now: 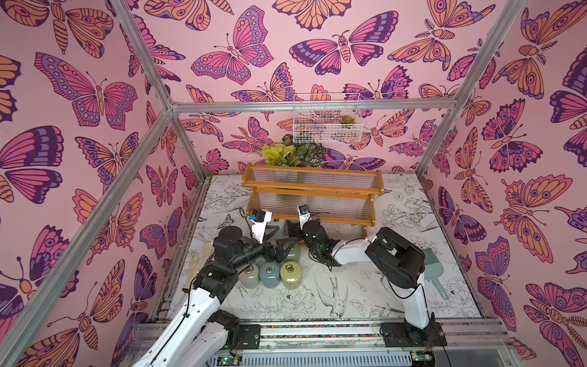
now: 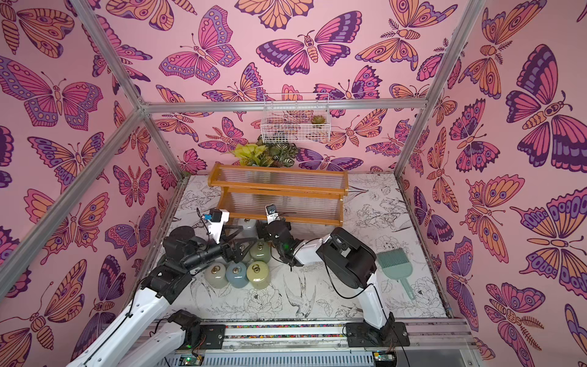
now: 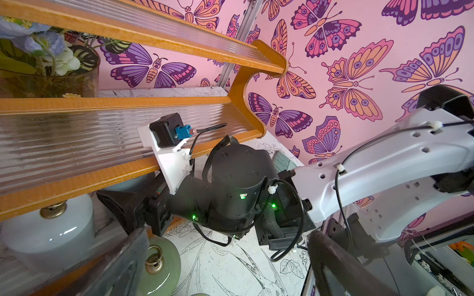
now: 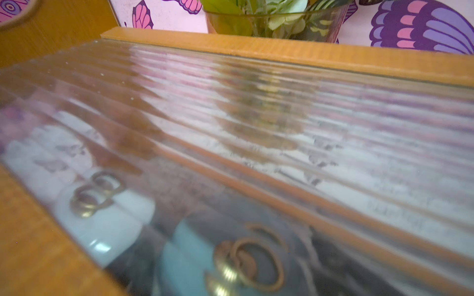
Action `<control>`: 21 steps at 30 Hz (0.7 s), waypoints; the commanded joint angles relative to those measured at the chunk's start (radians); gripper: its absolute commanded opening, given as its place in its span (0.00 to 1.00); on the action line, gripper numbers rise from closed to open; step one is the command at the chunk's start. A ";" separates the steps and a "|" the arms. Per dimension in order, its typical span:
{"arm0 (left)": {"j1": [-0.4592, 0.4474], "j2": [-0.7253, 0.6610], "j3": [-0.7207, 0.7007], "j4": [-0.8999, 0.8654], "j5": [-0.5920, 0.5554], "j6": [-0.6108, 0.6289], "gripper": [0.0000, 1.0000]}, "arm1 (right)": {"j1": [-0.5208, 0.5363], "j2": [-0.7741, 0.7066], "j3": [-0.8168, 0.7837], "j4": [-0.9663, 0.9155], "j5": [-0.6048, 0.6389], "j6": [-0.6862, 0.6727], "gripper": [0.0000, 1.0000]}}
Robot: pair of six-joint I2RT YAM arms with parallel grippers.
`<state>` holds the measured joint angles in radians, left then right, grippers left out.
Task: Remove the tea canisters from the shelf
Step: Pick up the tea canister from the shelf.
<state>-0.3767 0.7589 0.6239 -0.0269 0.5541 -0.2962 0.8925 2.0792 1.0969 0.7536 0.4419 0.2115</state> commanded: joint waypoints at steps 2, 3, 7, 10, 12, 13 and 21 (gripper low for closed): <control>0.010 -0.015 -0.009 0.016 0.022 0.000 1.00 | -0.015 0.022 -0.022 -0.108 0.040 0.020 0.85; 0.010 -0.015 -0.009 0.015 0.022 0.000 1.00 | -0.015 0.022 -0.029 -0.092 0.040 0.016 0.82; 0.012 -0.017 -0.008 0.015 0.024 0.000 1.00 | -0.015 0.017 -0.048 -0.039 0.036 -0.005 0.74; 0.012 -0.022 -0.010 0.015 0.024 0.000 1.00 | -0.015 0.000 -0.083 0.031 0.030 -0.029 0.70; 0.013 -0.025 -0.011 0.013 0.022 -0.001 1.00 | -0.015 -0.021 -0.112 0.075 0.034 -0.051 0.68; 0.013 -0.025 -0.010 0.013 0.023 -0.001 1.00 | -0.017 -0.030 -0.120 0.076 0.034 -0.053 0.67; 0.014 -0.025 -0.010 0.013 0.023 -0.004 1.00 | -0.015 -0.109 -0.209 0.157 0.028 -0.103 0.66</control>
<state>-0.3702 0.7425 0.6235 -0.0269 0.5583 -0.2966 0.8841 2.0117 0.9203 0.9184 0.4526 0.1516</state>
